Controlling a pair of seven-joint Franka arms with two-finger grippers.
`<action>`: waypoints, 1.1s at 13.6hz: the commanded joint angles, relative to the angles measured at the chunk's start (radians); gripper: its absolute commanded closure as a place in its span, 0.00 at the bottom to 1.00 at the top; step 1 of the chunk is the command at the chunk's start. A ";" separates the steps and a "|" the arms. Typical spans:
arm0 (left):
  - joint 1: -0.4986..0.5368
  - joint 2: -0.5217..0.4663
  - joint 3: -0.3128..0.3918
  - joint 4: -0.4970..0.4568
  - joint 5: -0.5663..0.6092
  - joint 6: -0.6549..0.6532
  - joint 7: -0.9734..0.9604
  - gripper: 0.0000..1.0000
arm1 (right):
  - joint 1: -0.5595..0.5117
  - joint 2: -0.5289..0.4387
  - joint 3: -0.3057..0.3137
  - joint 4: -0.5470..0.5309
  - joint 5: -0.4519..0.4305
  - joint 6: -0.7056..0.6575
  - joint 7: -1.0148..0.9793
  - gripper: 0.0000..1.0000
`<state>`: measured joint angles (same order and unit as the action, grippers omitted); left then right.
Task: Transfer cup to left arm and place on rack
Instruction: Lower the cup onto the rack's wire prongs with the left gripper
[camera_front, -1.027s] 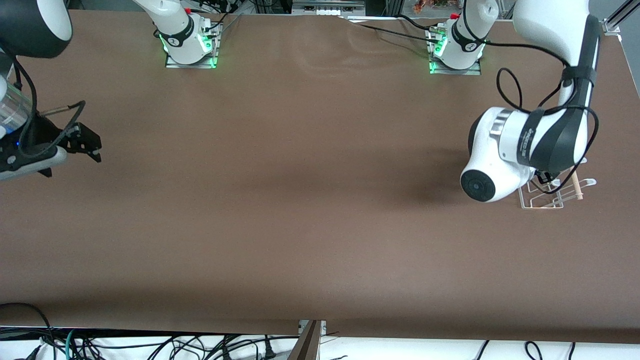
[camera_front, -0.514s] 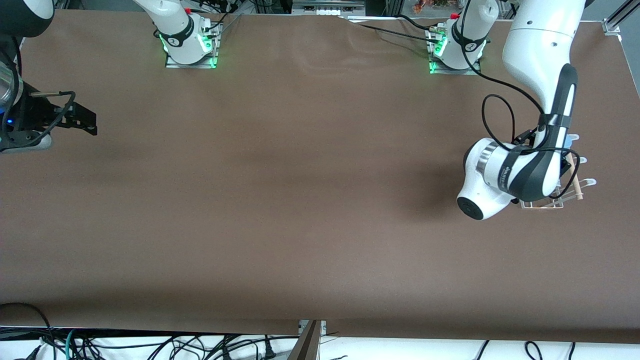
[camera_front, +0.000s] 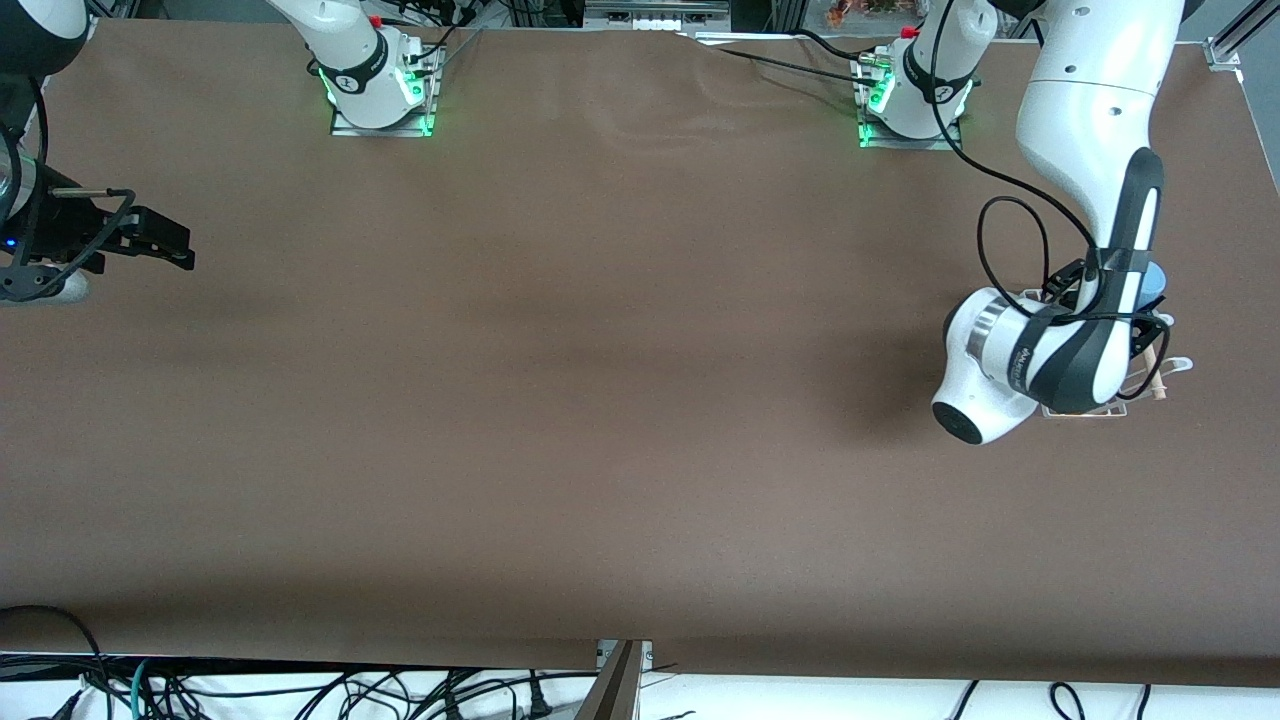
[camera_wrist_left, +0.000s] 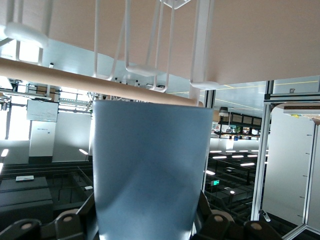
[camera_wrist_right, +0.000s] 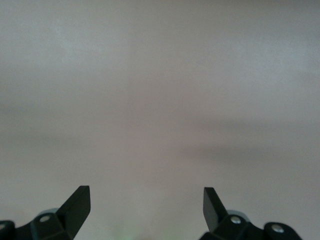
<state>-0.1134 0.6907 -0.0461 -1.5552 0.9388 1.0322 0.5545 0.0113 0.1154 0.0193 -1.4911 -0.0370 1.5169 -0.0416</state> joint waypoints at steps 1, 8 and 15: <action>0.023 -0.008 -0.006 -0.009 0.032 0.016 0.002 0.97 | -0.013 -0.008 0.007 0.002 0.019 -0.003 0.009 0.00; 0.038 -0.002 -0.006 -0.009 0.035 0.078 -0.002 0.96 | -0.014 -0.006 0.005 0.002 0.023 0.000 0.014 0.00; 0.054 0.009 -0.008 -0.023 0.029 0.100 -0.005 0.95 | -0.014 -0.006 0.007 0.003 0.023 0.002 0.012 0.00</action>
<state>-0.0637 0.7043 -0.0460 -1.5660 0.9389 1.1246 0.5544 0.0110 0.1154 0.0189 -1.4910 -0.0328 1.5186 -0.0383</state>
